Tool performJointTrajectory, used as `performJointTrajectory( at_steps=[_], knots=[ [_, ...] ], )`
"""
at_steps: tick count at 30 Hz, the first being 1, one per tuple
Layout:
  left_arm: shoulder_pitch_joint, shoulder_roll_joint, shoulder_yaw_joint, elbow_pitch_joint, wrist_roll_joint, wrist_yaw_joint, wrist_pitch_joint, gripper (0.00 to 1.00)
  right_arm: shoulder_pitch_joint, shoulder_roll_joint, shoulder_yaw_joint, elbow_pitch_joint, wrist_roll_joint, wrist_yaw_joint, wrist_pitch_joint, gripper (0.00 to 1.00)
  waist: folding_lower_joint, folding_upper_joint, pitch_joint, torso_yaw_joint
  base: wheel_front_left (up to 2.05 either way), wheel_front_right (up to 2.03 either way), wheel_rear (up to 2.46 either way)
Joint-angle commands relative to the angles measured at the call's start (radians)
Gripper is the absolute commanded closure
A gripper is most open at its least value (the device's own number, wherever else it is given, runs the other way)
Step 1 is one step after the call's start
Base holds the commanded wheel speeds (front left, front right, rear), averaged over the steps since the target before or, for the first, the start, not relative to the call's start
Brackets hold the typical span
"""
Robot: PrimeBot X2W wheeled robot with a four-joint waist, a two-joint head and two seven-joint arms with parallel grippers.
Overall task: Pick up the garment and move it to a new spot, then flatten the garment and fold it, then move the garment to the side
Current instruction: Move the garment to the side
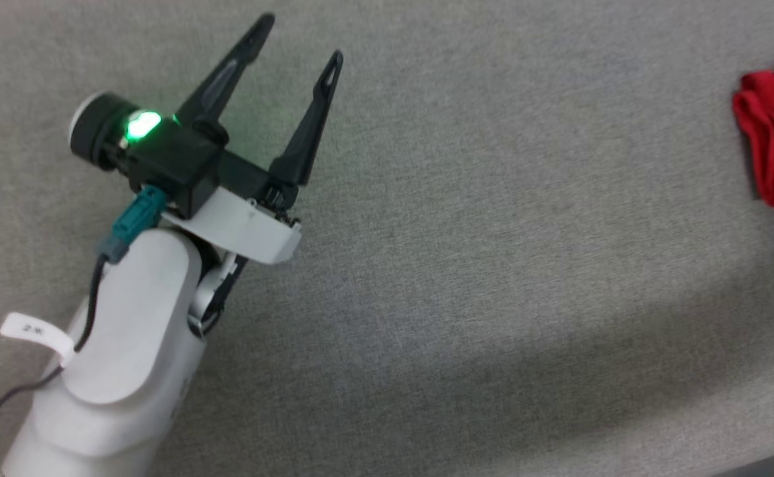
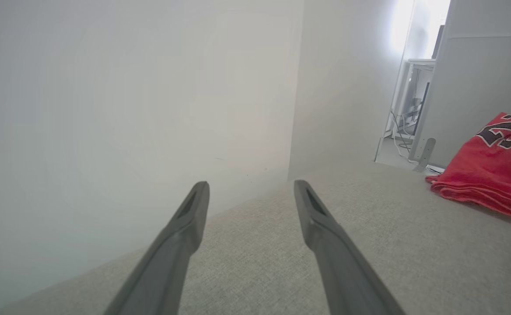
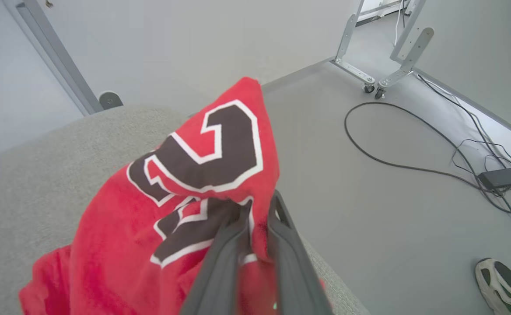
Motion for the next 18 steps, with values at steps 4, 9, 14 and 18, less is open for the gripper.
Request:
performJointTrajectory(
  at_steps=[4,9,14,18],
  knots=[
    [-0.035,0.001,-0.016,-0.012,0.018,-0.002,0.004,0.0,-0.069,0.014,0.013,0.092,-0.038,-0.001,-0.054,1.0,0.0,-0.0001,0.071,0.012,0.0,0.0,0.0],
    [-0.039,0.007,-0.024,-0.02,0.016,-0.001,0.012,0.0,-0.096,0.017,0.025,0.155,-0.067,-0.001,-0.105,1.0,0.0,-0.0001,0.083,0.021,0.0,0.0,0.0],
    [-0.027,0.027,-0.016,-0.041,0.012,0.011,0.022,0.0,-0.114,0.026,0.02,0.205,-0.091,-0.001,-0.156,0.45,0.0,-0.0001,0.092,0.021,0.0,0.0,0.0],
    [-0.008,0.038,-0.008,-0.042,0.002,0.019,0.025,0.0,-0.115,0.028,0.049,0.214,-0.112,-0.001,-0.172,0.0,0.0,-0.0001,0.076,0.02,0.0,0.0,0.0]
  ],
)
